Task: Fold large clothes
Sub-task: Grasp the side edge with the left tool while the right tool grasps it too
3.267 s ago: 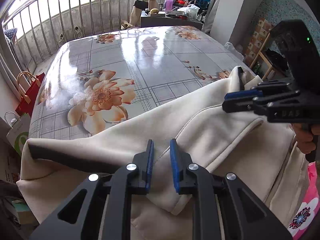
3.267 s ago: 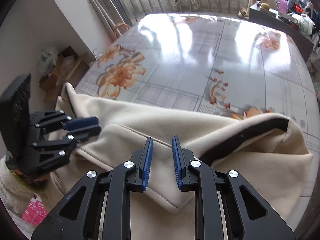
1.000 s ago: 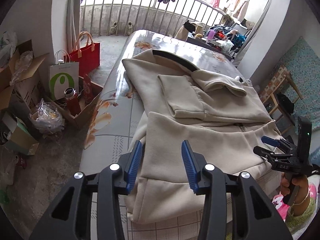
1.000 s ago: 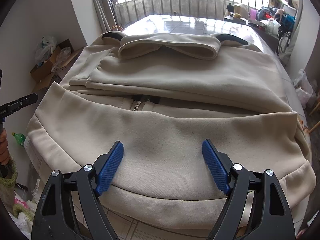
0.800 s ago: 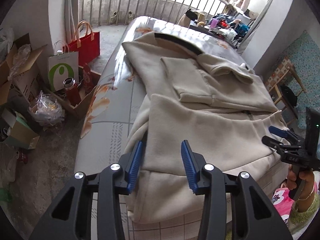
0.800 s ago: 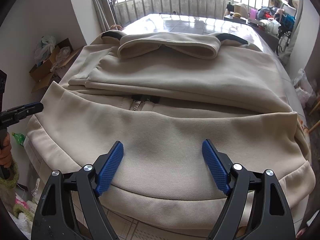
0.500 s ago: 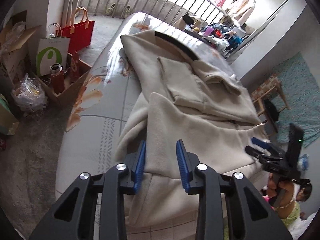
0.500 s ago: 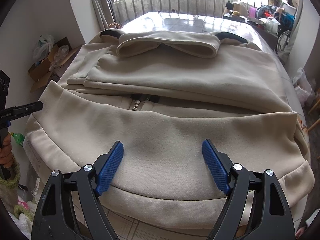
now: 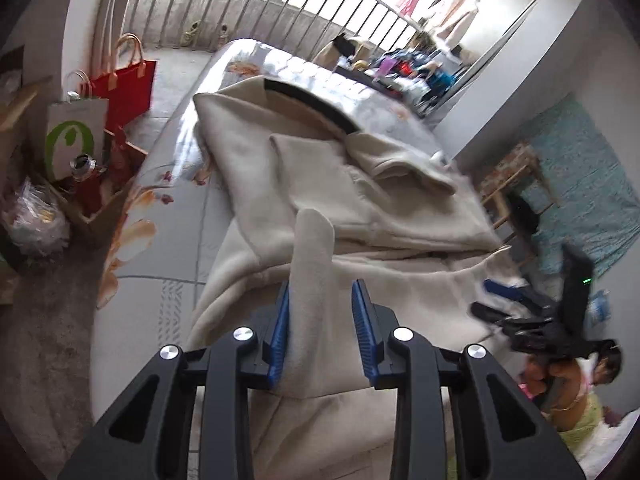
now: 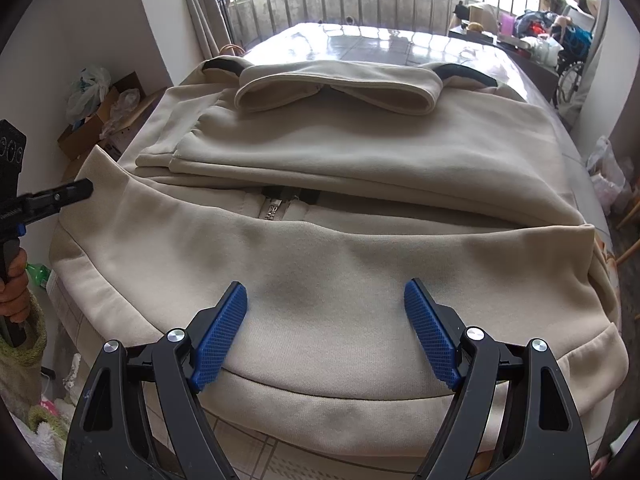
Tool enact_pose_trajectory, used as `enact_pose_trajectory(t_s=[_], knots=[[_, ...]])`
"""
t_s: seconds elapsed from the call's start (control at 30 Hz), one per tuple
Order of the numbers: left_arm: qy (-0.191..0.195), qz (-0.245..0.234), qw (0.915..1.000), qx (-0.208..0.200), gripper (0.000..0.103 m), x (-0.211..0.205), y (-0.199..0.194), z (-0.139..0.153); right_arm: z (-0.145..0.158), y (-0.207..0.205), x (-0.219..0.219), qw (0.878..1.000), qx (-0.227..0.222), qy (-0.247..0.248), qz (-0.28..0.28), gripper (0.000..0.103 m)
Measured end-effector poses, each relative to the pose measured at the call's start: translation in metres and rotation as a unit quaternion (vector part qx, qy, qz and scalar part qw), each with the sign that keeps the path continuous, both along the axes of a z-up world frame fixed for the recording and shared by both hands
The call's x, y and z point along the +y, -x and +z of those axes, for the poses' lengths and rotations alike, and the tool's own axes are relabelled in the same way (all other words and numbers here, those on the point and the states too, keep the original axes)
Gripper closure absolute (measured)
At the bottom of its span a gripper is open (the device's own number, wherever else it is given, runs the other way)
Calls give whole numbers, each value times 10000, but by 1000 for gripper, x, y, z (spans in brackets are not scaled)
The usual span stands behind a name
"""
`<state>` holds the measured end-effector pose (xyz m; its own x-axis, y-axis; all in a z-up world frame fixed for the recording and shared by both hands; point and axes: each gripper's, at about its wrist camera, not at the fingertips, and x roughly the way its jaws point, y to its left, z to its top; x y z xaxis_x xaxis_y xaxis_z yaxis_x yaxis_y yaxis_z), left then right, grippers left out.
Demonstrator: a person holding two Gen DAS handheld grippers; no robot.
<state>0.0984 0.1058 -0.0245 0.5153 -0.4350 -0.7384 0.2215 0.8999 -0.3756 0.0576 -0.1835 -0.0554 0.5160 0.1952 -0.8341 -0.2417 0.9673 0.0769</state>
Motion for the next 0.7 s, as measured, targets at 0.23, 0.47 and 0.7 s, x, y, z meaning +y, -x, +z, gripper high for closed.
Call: enact_pose_trajectory(t_s=[0.23, 0.47, 0.7], knots=[[-1289, 126, 9908, -396, 89, -27, 9, 3, 1, 2, -5, 9999, -21, -166, 23, 26], [-2435, 161, 9680, -592, 89, -53, 14, -8, 17, 19, -39, 9983, -148, -517, -242, 30], [-2798, 195, 9582, -560, 88, -62, 13, -11, 48, 16, -122, 9929, -514, -374, -1004, 41]])
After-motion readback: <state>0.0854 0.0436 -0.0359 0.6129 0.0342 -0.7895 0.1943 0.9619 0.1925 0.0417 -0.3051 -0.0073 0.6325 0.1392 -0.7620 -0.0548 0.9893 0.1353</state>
